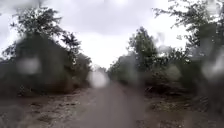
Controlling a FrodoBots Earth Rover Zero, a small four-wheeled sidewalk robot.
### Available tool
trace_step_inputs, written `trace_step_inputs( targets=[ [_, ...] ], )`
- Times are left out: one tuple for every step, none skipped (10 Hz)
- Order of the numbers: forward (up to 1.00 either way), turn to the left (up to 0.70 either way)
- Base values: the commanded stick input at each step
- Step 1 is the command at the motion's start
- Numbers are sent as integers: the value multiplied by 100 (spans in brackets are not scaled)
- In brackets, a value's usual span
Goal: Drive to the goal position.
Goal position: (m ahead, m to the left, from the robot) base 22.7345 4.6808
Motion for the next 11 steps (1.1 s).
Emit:
trace_step_inputs(
  targets=[
    [70, 0],
    [70, 0],
    [70, 0],
    [70, 0],
    [70, 0],
    [70, 0],
    [70, 0],
    [70, 1],
    [70, 8],
    [70, 14],
    [70, 14]
  ],
)
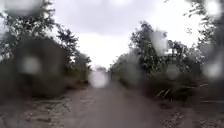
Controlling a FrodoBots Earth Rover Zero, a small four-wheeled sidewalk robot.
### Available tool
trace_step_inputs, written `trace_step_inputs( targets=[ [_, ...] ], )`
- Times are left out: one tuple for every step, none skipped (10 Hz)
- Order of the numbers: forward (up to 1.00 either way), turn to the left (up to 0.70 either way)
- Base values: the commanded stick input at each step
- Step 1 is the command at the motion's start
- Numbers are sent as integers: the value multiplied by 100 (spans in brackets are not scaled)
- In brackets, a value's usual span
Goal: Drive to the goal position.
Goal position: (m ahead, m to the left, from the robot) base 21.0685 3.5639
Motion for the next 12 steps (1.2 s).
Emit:
trace_step_inputs(
  targets=[
    [70, 14],
    [70, 13],
    [70, 0],
    [70, 0],
    [70, 0],
    [70, 0],
    [70, 2],
    [70, 10],
    [70, 14],
    [70, 12],
    [70, 3],
    [70, 0]
  ],
)
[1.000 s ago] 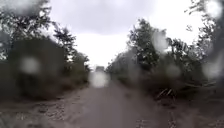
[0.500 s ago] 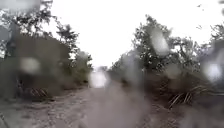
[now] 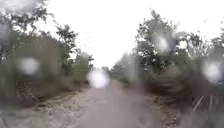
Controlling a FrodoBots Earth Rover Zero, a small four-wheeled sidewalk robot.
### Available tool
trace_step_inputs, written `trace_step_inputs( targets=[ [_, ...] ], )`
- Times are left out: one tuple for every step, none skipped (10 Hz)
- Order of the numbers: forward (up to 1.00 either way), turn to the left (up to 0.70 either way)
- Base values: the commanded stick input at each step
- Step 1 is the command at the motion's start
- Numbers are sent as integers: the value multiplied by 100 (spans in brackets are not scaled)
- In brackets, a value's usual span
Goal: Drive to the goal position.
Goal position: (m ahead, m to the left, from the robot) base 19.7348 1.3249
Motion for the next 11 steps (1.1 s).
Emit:
trace_step_inputs(
  targets=[
    [70, 0],
    [70, 0],
    [70, 0],
    [70, 0],
    [70, 0],
    [70, 0],
    [70, 0],
    [70, 9],
    [70, 14],
    [70, 3],
    [70, 0]
  ],
)
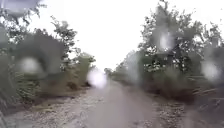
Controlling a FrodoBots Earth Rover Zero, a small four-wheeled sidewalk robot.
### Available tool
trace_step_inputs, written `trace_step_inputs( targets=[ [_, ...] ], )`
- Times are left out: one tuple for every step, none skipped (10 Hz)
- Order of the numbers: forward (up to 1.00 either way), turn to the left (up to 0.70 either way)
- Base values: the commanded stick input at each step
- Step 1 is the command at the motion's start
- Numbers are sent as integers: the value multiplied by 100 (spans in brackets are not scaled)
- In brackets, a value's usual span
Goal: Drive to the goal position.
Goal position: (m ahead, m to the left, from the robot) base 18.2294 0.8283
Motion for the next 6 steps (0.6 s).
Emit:
trace_step_inputs(
  targets=[
    [70, 0],
    [70, 0],
    [70, 0],
    [70, 3],
    [70, 14],
    [70, 14]
  ],
)
